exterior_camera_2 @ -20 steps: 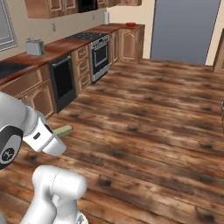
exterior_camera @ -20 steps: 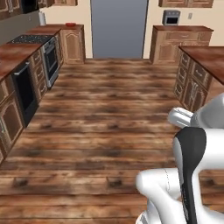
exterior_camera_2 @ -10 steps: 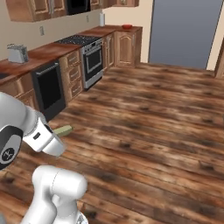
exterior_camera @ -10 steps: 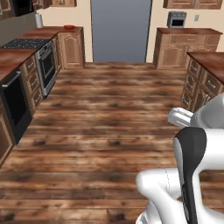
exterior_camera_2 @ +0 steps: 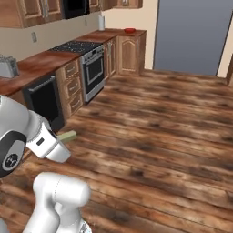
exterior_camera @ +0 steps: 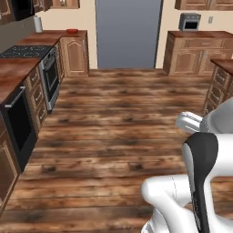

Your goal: Pick the egg and butter from the fridge and place them by the bowl for mixing.

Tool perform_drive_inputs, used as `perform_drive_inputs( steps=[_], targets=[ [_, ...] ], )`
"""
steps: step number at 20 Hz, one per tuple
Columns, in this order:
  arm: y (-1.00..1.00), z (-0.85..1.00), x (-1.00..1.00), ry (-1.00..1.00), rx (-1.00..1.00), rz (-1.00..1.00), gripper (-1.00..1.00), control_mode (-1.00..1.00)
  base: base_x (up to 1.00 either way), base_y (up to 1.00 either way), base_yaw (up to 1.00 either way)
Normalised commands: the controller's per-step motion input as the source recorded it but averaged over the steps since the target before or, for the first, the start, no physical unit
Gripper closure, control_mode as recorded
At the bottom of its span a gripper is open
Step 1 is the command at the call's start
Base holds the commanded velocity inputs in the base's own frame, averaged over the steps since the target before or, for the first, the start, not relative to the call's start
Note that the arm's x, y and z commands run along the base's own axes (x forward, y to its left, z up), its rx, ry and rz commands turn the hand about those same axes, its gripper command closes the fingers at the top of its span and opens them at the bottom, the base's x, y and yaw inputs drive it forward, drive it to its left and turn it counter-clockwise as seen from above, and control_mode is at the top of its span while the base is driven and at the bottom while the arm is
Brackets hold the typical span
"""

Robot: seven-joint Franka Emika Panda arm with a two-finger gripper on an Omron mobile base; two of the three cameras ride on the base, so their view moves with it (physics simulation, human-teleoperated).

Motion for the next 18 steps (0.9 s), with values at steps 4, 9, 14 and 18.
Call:
perform_drive_inputs(
  steps=[4, 9, 14, 18],
  targets=[
    [0.0, 0.0, 0.0, 0.0, 0.0, 0.0, 1.0, 1.0, 1.0, 0.86, -0.07],
    [0.0, 0.0, 0.0, 0.0, 0.0, 0.0, 1.0, 1.0, 1.0, 0.34, -0.03],
    [0.0, 0.0, 0.0, 0.0, 0.0, 0.0, 1.0, 1.0, 1.0, 0.01, -0.05],
    [0.0, 0.0, 0.0, 0.0, 0.0, 0.0, 1.0, 1.0, 1.0, 0.0, -0.07]
  ],
)
